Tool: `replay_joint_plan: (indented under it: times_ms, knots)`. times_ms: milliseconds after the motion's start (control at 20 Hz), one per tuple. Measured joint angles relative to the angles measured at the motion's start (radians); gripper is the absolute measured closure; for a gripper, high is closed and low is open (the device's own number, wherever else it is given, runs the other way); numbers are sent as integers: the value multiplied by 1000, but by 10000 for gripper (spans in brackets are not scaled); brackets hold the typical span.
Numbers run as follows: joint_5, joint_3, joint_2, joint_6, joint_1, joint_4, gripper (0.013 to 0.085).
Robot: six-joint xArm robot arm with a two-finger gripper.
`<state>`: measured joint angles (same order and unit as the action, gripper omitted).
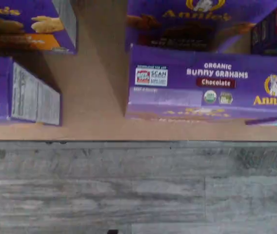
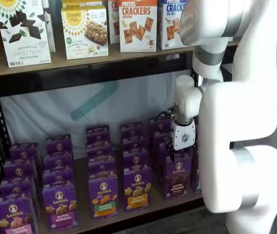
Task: Pick up the purple box with a brown patch in the center, on the bottom shelf, the fifth box from the left
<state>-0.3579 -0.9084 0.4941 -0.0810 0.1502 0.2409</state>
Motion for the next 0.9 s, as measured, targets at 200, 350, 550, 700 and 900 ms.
replay_joint_plan:
  times_ms: [200, 350, 550, 700, 900]
  knots:
    - [5, -60, 53, 21, 7, -15, 130]
    - [-3, -100, 81, 33, 8, -27, 130]
    - [-19, -148, 112, 52, 5, -49, 130]
    - [-29, -180, 132, 52, 3, -51, 130]
    - [-46, -221, 157, 51, 0, -51, 130]
